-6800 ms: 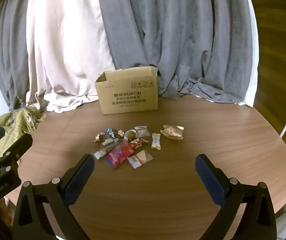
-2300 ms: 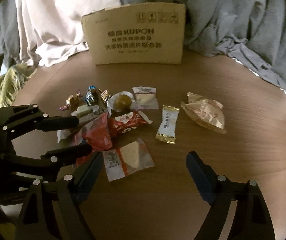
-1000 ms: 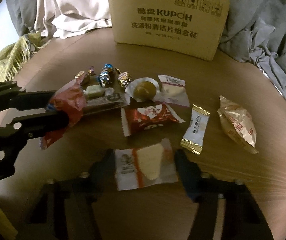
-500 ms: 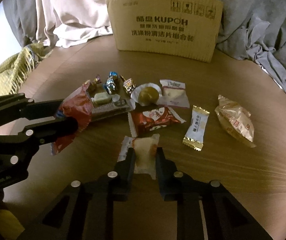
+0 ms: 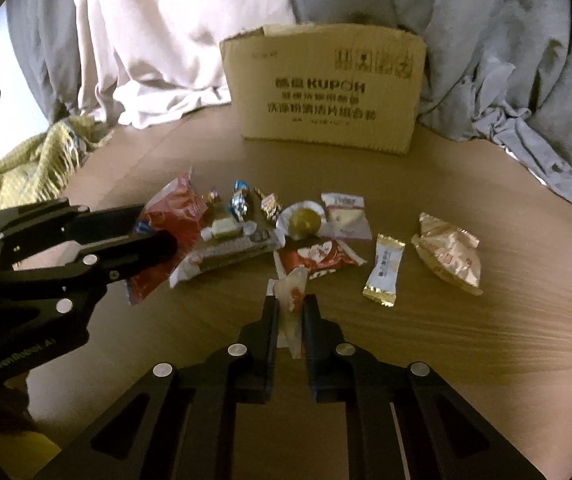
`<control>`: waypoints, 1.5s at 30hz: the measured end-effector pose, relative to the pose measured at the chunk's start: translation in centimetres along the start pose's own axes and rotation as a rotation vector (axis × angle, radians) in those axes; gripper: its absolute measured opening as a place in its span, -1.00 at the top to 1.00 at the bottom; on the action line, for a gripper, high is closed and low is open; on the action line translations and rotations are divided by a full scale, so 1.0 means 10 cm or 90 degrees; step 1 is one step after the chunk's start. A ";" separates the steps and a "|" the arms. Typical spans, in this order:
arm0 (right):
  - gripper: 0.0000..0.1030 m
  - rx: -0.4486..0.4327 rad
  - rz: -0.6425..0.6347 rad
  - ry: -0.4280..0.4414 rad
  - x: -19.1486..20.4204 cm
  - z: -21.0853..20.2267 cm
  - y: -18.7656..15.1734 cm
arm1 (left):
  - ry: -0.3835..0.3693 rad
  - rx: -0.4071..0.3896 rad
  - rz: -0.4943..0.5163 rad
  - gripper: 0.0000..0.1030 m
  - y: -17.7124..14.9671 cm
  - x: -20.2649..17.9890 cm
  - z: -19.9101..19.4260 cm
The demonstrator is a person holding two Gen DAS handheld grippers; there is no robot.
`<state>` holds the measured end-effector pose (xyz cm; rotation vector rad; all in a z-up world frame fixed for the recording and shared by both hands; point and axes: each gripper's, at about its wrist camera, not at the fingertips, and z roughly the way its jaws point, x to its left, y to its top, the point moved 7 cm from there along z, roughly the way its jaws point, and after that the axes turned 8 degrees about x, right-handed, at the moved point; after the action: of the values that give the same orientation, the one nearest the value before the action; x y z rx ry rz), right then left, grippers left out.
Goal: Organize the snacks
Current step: 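Grasp the white-wrapped pastry with the right tool while the left tool holds the red bag, then carry both snacks over the cardboard box and open both tools to drop them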
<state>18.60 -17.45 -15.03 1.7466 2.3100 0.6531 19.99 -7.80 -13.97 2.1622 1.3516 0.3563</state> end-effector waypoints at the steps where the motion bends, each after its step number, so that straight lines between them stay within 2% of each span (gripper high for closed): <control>1: 0.74 -0.007 0.003 0.000 0.00 -0.04 0.02 | 0.000 -0.005 0.000 0.43 0.02 0.00 -0.02; 8: 0.74 -0.069 0.019 -0.006 -0.01 -0.31 0.27 | -0.002 -0.052 -0.005 0.43 0.32 0.03 -0.24; 15: 0.74 -0.148 0.021 -0.020 -0.06 -0.53 0.60 | 0.028 -0.118 0.002 0.43 0.76 0.16 -0.44; 21: 0.74 -0.216 0.021 -0.033 -0.10 -0.71 0.99 | 0.057 -0.165 0.015 0.43 1.08 0.26 -0.56; 31: 0.74 -0.291 0.014 -0.045 -0.19 -0.91 1.65 | 0.089 -0.219 0.025 0.43 1.70 0.55 -0.64; 39: 0.74 -0.313 0.004 -0.058 -0.31 -0.88 2.19 | 0.092 -0.216 0.020 0.43 2.13 0.76 -0.49; 45: 0.74 -0.293 -0.002 -0.059 -0.40 -0.67 2.51 | 0.076 -0.174 0.006 0.43 2.35 0.93 -0.15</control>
<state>39.09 -17.37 1.49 1.5203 1.9038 0.9867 40.88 -6.93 0.40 1.9472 1.2735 0.6439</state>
